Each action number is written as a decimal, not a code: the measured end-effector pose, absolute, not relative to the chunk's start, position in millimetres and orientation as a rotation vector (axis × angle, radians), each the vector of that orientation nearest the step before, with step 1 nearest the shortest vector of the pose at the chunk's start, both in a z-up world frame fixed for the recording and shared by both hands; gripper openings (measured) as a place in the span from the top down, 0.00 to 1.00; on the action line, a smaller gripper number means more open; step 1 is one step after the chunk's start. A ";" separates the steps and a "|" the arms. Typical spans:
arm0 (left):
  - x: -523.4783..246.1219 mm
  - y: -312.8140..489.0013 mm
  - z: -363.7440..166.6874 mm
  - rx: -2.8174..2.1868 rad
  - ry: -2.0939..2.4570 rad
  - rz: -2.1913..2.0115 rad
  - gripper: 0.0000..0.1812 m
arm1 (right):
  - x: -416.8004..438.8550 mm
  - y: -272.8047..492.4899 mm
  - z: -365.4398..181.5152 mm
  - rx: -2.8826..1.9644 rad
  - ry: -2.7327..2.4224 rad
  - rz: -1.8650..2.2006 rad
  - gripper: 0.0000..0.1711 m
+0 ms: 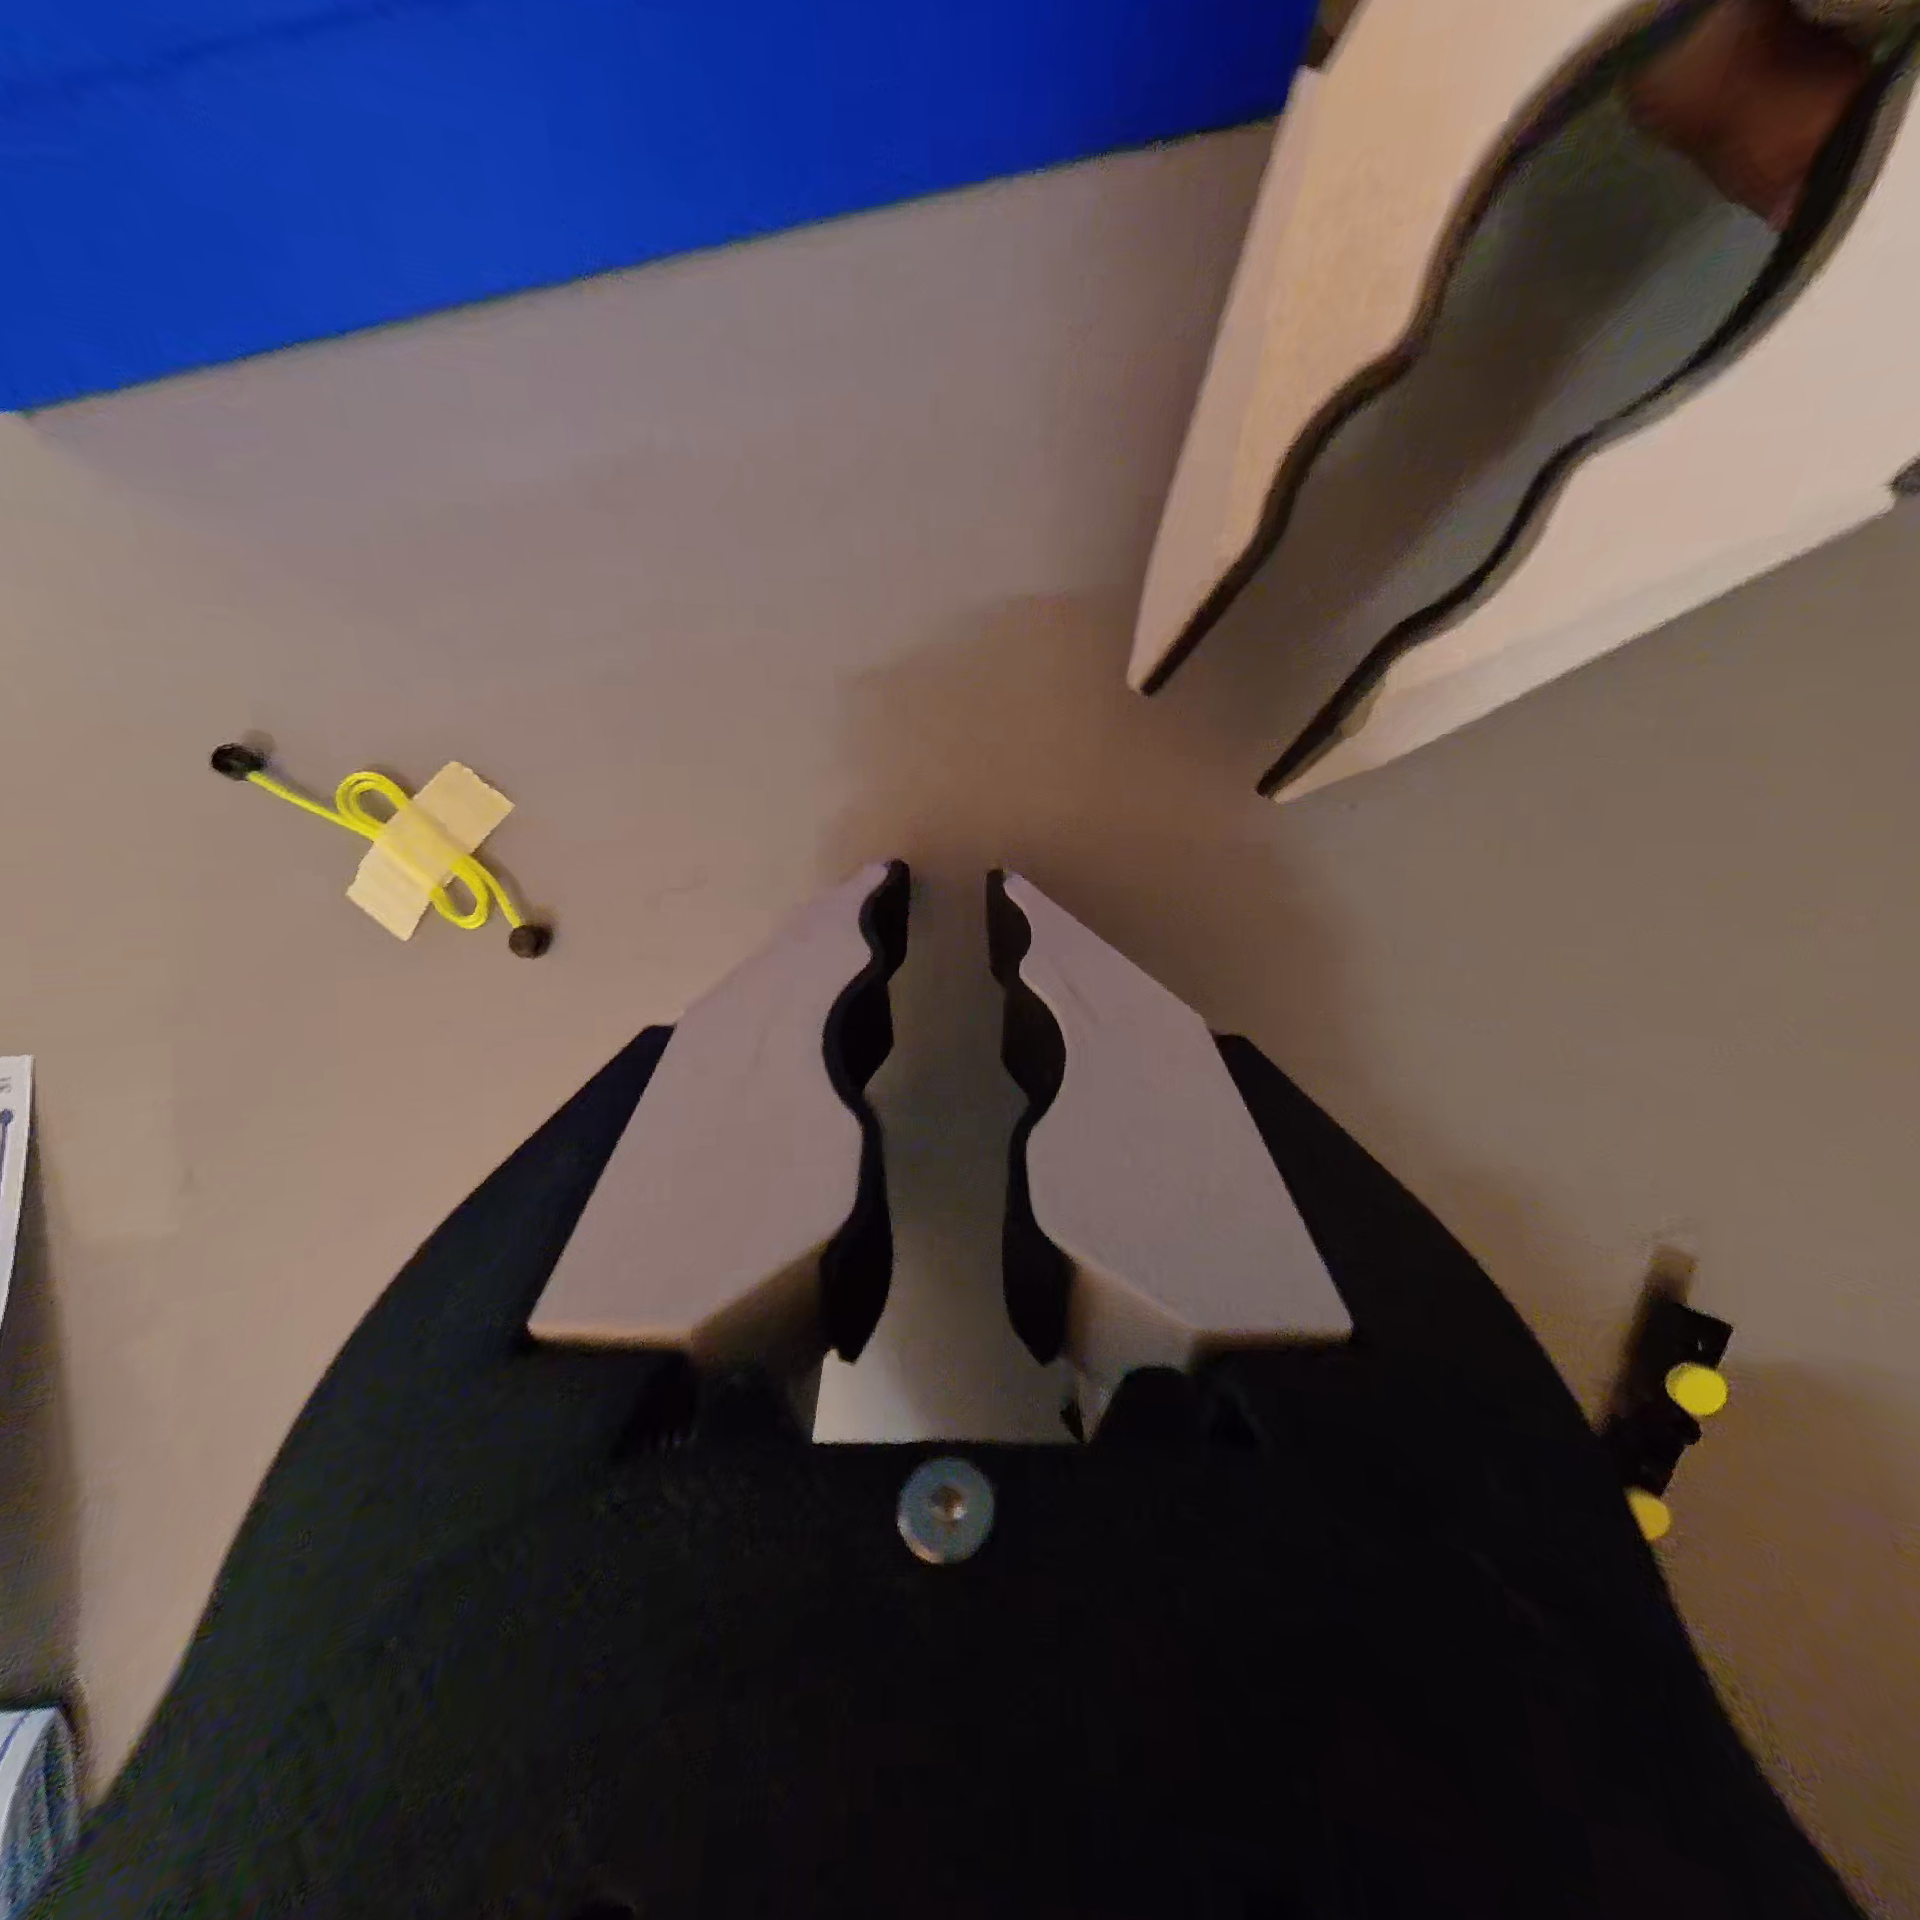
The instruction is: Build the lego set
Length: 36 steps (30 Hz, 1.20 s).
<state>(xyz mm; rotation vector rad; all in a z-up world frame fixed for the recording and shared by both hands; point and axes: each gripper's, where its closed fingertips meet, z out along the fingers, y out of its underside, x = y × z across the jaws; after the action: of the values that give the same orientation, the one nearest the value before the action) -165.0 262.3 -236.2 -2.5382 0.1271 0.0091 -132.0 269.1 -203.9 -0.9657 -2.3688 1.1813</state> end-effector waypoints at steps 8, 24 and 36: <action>-179.7 261.0 -231.2 -2.525 -0.046 0.072 0.87 | -131.1 266.3 -199.6 -0.956 -2.361 1.207 0.89; -135.1 260.3 -224.4 -2.499 -0.004 -0.170 0.89 | -133.9 275.3 -197.0 -1.018 -2.326 1.207 0.89; -156.6 260.4 -237.0 -2.483 -0.415 0.072 0.81 | -133.0 275.3 -189.1 -1.028 -2.295 1.239 0.89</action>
<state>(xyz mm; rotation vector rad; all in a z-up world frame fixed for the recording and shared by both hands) -156.6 260.4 -237.0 -2.4835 -0.4149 0.0718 -133.0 275.3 -189.1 -1.0277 -2.2948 1.2391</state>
